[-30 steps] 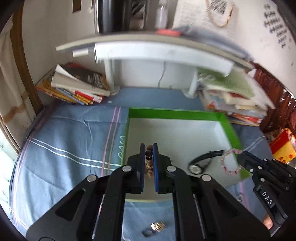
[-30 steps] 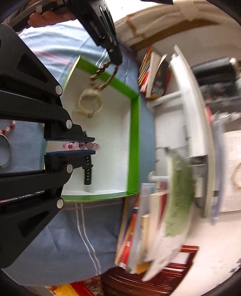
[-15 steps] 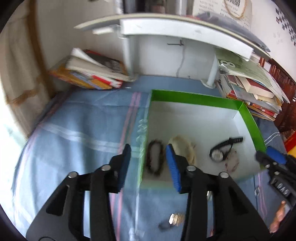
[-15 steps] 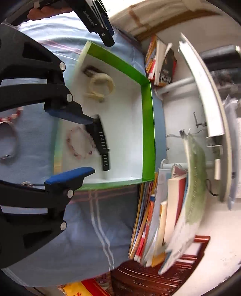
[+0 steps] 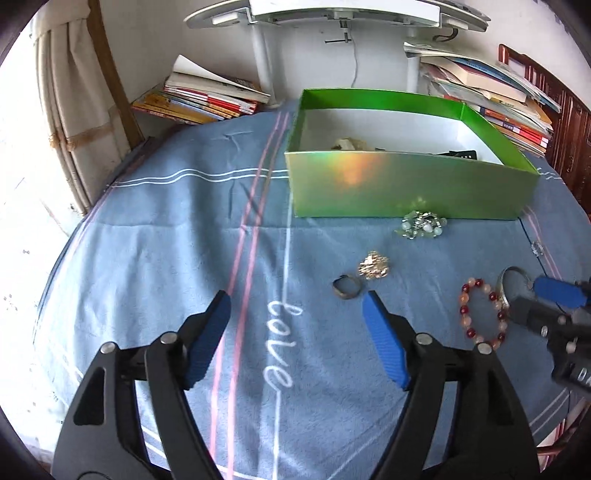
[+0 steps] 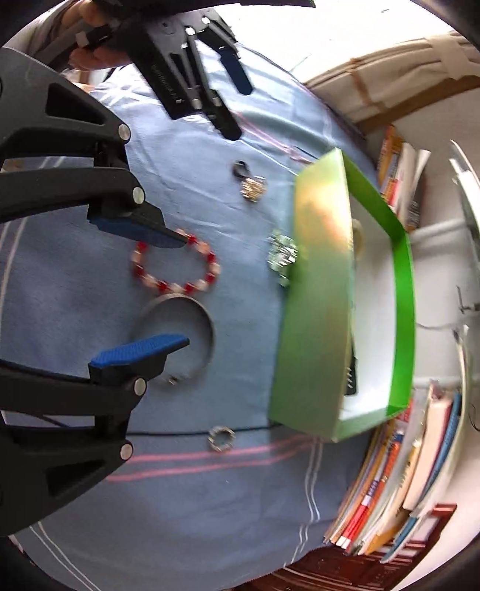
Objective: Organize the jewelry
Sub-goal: 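Move both tools back toward the remaining jewelry beside the box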
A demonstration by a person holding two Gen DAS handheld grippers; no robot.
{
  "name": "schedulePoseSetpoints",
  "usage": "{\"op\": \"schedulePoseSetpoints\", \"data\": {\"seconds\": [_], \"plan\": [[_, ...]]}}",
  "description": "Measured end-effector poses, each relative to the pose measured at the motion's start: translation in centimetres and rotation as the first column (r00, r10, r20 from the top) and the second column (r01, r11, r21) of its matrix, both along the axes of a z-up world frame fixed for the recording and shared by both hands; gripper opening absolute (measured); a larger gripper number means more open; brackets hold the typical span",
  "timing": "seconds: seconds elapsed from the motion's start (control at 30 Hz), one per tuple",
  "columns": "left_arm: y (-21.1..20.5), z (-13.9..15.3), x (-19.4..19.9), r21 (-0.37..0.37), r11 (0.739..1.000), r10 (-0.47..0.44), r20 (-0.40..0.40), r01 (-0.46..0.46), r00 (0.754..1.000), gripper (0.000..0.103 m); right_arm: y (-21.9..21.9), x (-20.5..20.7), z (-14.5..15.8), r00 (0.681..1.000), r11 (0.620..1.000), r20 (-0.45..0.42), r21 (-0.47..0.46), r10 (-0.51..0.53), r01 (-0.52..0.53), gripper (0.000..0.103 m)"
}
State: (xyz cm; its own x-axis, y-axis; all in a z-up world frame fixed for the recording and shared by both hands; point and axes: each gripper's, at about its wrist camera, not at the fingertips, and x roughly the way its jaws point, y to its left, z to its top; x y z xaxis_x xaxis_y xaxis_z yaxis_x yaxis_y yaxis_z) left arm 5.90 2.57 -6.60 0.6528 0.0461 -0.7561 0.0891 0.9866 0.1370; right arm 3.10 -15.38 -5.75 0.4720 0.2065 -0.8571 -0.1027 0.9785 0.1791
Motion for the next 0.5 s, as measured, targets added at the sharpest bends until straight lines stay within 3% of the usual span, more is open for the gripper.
{"op": "schedulePoseSetpoints", "data": {"seconds": [0.33,0.5], "plan": [[1.4,-0.6,0.2,-0.011,1.000,0.023,-0.027,-0.023,0.999,0.077,2.7,-1.6,-0.9,0.992,0.994,-0.060,0.027,0.109,-0.108,0.048],[1.3,-0.7,0.2,-0.012,1.000,0.017,-0.028,-0.018,0.999,0.078,3.3,-1.4,-1.8,0.990,0.994,-0.083,0.003,0.112,-0.112,0.048]]}}
